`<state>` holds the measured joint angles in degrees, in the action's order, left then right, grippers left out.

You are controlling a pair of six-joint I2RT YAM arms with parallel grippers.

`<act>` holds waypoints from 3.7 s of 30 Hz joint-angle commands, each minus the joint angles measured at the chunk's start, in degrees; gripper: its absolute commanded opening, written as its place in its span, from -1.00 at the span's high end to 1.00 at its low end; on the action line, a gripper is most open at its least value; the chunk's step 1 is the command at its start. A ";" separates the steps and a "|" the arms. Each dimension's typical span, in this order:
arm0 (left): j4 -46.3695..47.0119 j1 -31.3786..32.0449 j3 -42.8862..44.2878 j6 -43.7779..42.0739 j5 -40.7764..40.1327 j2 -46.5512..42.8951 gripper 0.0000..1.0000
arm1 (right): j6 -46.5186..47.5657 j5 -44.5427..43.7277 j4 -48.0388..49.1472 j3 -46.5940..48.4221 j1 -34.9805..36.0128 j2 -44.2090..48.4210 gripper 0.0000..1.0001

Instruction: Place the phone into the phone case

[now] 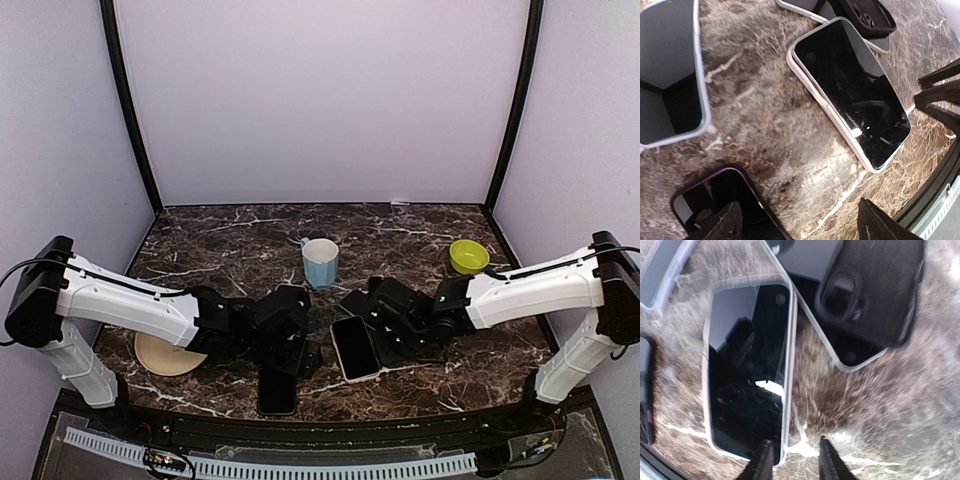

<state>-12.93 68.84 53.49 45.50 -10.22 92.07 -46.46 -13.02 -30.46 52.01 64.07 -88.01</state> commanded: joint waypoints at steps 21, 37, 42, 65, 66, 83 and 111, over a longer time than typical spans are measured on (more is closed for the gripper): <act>1.11 0.33 0.31 -1.28 0.36 -0.21 -0.64 | 1.76 1.49 -4.28 2.38 1.49 -6.69 -0.91; -1.18 -1.75 -3.48 -1.66 -3.01 -7.71 -0.68 | 1.17 0.19 -4.80 14.65 2.46 -18.07 -0.97; -1.17 -1.94 -4.13 -1.50 -2.90 -8.13 -0.68 | 1.26 -0.02 -5.31 15.12 3.90 -21.06 -0.92; 27.56 -4.84 -10.73 0.96 7.55 -3.62 -0.96 | 4.93 -3.35 8.93 6.05 6.15 -7.53 0.30; 33.70 -5.97 -11.68 3.19 9.40 -2.74 -0.96 | 5.32 -3.98 9.72 5.33 6.29 -6.54 0.31; 56.52 -8.11 -12.99 5.18 17.59 4.01 -0.41 | 15.99 -10.03 23.56 -5.06 12.14 9.57 0.34; 53.79 -0.29 -18.20 -37.82 36.82 -10.38 1.00 | 32.40 38.36 30.01 -10.05 3.17 19.27 -0.50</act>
<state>37.01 68.64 36.16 16.78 22.15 84.12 -15.53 16.62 -3.86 40.27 67.46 -65.01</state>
